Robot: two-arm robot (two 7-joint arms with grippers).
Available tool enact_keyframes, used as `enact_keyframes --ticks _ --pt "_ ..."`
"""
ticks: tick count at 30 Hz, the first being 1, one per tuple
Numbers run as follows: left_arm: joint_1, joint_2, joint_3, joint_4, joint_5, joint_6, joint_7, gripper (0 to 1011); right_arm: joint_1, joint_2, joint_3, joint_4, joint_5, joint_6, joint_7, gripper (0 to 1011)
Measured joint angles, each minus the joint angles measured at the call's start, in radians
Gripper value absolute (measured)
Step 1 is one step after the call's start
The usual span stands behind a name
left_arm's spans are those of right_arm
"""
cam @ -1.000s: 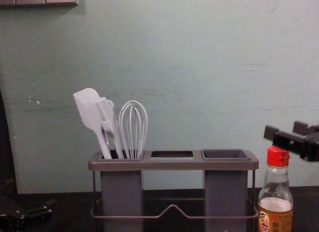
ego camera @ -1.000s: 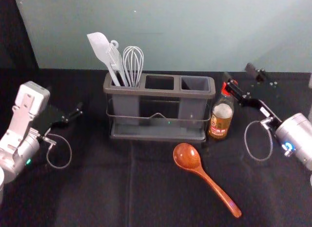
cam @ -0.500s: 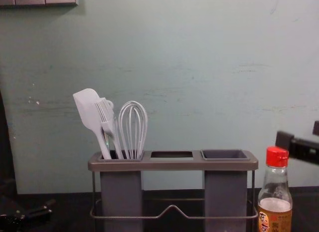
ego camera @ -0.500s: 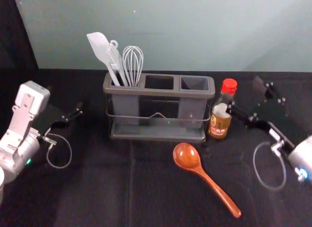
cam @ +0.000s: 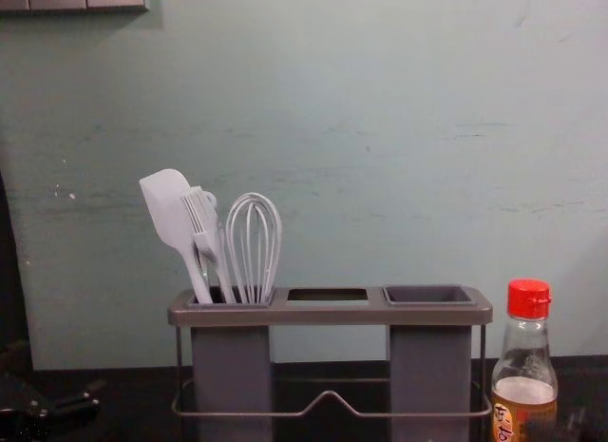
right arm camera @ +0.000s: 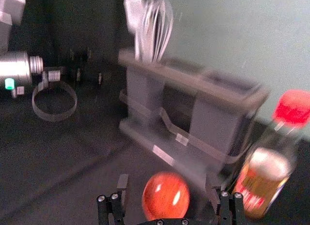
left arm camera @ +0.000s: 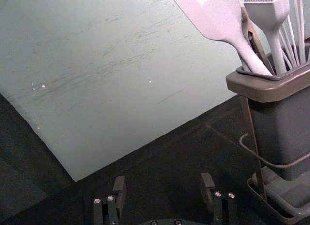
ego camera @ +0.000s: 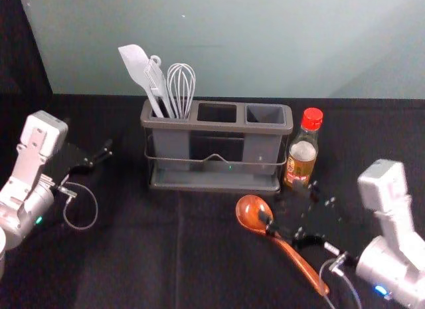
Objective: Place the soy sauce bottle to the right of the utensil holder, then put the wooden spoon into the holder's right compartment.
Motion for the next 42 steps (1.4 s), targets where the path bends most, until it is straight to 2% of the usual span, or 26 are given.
enact_keyframes --ticks 3,9,35,37,39,40,42 --pt "0.0 0.0 0.0 0.0 0.0 0.0 0.0 1005 0.016 0.003 -0.035 0.021 -0.029 0.059 -0.001 1003" --pt "0.0 0.0 0.0 0.0 0.0 0.0 0.0 1005 0.035 -0.002 -0.07 0.052 -0.059 0.103 -0.003 1003" --pt "0.0 0.0 0.0 0.0 0.0 0.0 0.0 1005 0.037 -0.007 -0.072 0.059 -0.06 0.1 -0.001 1003" --pt "0.0 0.0 0.0 0.0 0.0 0.0 0.0 1005 0.048 -0.008 -0.078 0.058 -0.07 0.126 -0.004 1003" --pt "0.0 0.0 0.0 0.0 0.0 0.0 0.0 1005 0.056 -0.008 -0.086 0.044 -0.09 0.175 -0.019 1003" --pt "0.0 0.0 0.0 0.0 0.0 0.0 0.0 1005 0.061 -0.01 -0.091 0.031 -0.105 0.219 -0.034 1003" --pt "0.0 0.0 0.0 0.0 0.0 0.0 0.0 1005 0.066 -0.013 -0.094 0.02 -0.116 0.259 -0.043 1003"
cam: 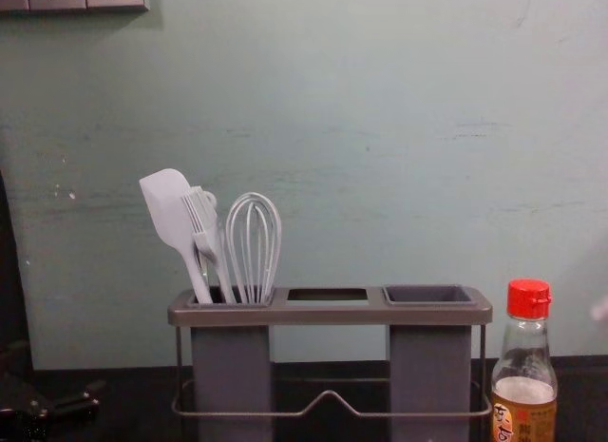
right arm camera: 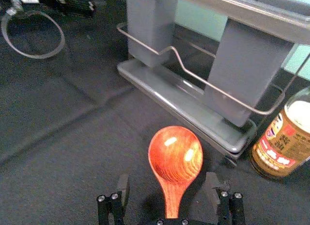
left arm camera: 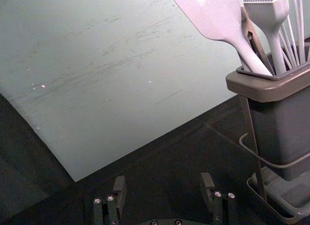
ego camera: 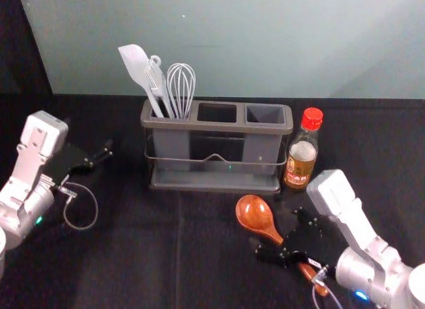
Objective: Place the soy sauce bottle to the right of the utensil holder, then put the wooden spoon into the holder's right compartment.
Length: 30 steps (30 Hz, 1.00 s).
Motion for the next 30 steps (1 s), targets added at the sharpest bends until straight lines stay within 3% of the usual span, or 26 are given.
enact_keyframes --ticks 5,15,22,30 --pt "0.0 0.0 0.0 0.0 0.0 0.0 0.0 1005 0.032 -0.021 -0.005 -0.018 -0.02 0.121 -0.007 1003" --pt "0.0 0.0 0.0 0.0 0.0 0.0 0.0 1005 0.111 -0.068 -0.012 0.007 -0.018 0.282 0.027 1003" --pt "0.0 0.0 0.0 0.0 0.0 0.0 0.0 1005 0.162 -0.09 -0.03 0.035 -0.027 0.357 0.043 1003" --pt "0.0 0.0 0.0 0.0 0.0 0.0 0.0 1005 0.192 -0.11 -0.032 0.06 -0.036 0.383 0.052 1003"
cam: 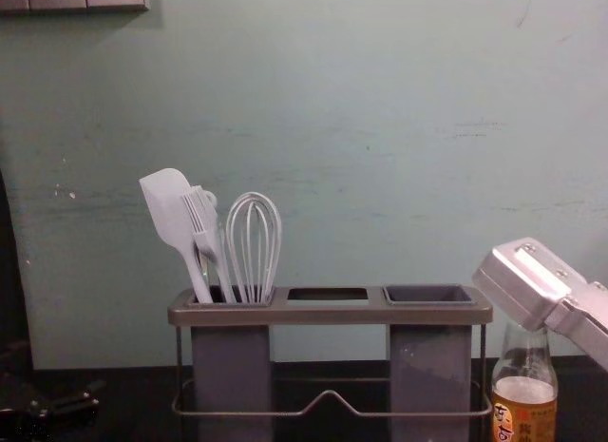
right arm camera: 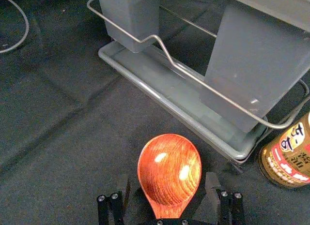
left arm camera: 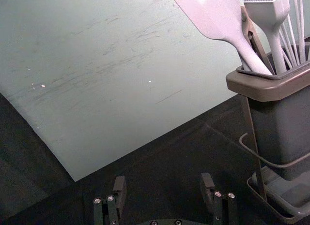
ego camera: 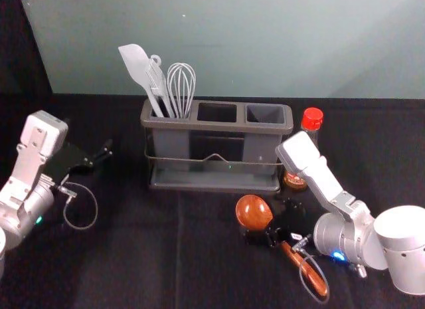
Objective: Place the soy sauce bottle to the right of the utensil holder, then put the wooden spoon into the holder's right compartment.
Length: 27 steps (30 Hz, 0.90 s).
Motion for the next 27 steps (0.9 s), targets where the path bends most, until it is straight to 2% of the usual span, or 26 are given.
enact_keyframes --ticks 27 --pt "0.0 0.0 0.0 0.0 0.0 0.0 0.0 1005 0.06 -0.048 -0.013 0.079 -0.014 0.018 0.016 1003"
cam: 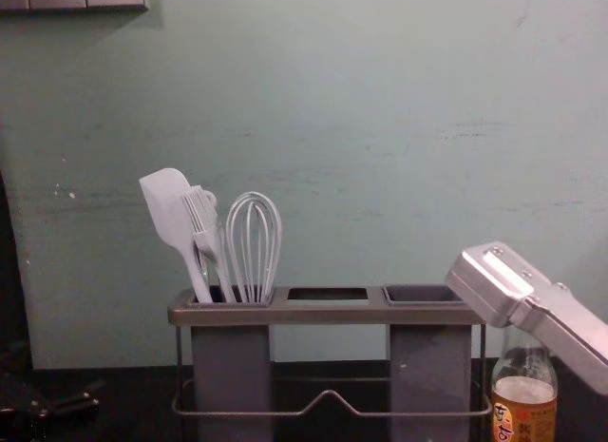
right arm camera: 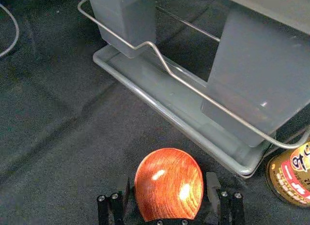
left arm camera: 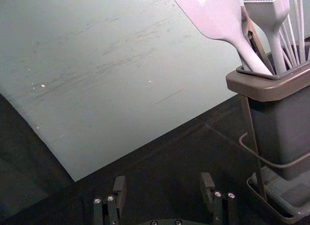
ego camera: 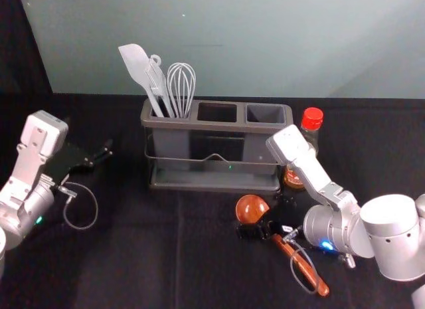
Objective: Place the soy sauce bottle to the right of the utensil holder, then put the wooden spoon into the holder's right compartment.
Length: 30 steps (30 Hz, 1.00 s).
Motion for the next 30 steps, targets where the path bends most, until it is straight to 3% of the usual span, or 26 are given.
enact_keyframes --ticks 30 --pt "0.0 0.0 0.0 0.0 0.0 0.0 0.0 1005 0.015 -0.023 -0.01 0.017 -0.051 0.01 0.006 1003"
